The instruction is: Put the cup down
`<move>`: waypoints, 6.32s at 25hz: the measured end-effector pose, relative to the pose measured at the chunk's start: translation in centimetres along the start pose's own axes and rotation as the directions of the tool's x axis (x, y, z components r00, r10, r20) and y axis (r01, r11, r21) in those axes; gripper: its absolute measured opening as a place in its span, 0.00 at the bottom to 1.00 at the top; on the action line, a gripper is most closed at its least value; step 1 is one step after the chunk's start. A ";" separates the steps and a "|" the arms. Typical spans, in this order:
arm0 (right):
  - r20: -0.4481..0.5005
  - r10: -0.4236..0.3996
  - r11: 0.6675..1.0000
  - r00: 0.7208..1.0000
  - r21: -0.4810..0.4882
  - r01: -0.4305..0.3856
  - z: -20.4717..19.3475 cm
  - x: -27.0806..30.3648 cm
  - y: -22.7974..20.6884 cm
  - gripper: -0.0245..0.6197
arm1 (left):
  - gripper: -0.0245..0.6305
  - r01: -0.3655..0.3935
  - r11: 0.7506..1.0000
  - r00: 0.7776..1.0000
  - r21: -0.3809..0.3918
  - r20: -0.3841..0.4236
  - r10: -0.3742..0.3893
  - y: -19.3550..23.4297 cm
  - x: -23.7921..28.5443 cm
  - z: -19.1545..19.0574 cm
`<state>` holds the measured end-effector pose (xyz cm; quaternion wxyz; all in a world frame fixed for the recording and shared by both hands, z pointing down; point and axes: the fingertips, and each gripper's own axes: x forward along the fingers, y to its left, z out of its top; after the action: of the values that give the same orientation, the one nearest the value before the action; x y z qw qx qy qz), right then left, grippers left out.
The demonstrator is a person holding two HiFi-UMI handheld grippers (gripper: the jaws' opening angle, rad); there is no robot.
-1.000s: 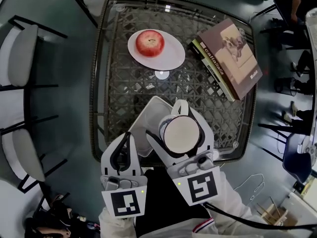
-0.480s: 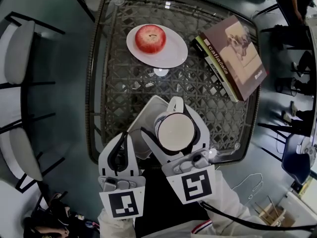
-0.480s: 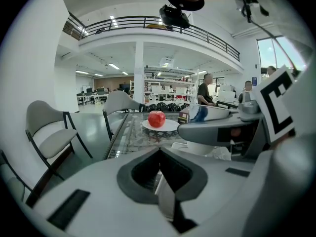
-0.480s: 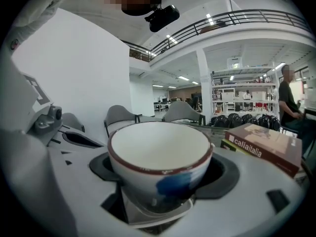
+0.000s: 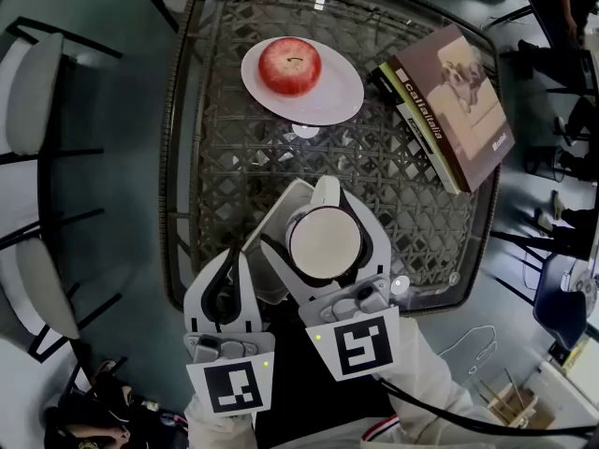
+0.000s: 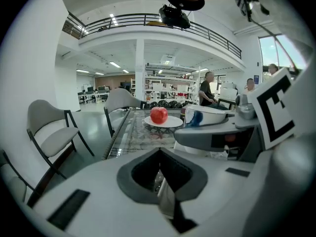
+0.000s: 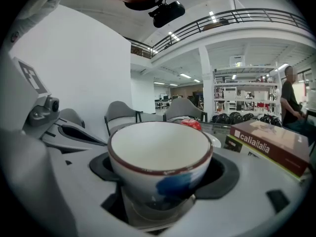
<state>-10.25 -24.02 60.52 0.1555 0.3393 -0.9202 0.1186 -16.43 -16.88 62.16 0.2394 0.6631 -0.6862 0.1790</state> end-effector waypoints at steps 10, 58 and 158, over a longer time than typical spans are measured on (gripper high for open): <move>-0.027 0.009 1.000 1.000 -0.013 -0.010 -1.3 0.7 0.2 0.69 | 0.05 -0.007 1.000 1.000 -0.015 -0.021 0.007 0.7 0.5 -0.7; -0.062 0.027 1.000 0.998 0.011 -0.026 -2.8 0.3 0.7 0.69 | 0.05 0.004 0.999 0.999 -0.042 -0.040 -0.006 -0.1 1.0 -1.7; 0.229 -0.104 0.994 0.968 0.003 0.106 22.1 -41.0 17.7 0.09 | 0.05 0.196 0.952 0.894 0.233 0.355 -0.271 -12.2 -42.1 16.8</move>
<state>3.07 6.03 23.13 0.0559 0.3983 -0.9132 0.0660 -5.60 7.62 23.65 0.0557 0.7831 -0.6142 0.0808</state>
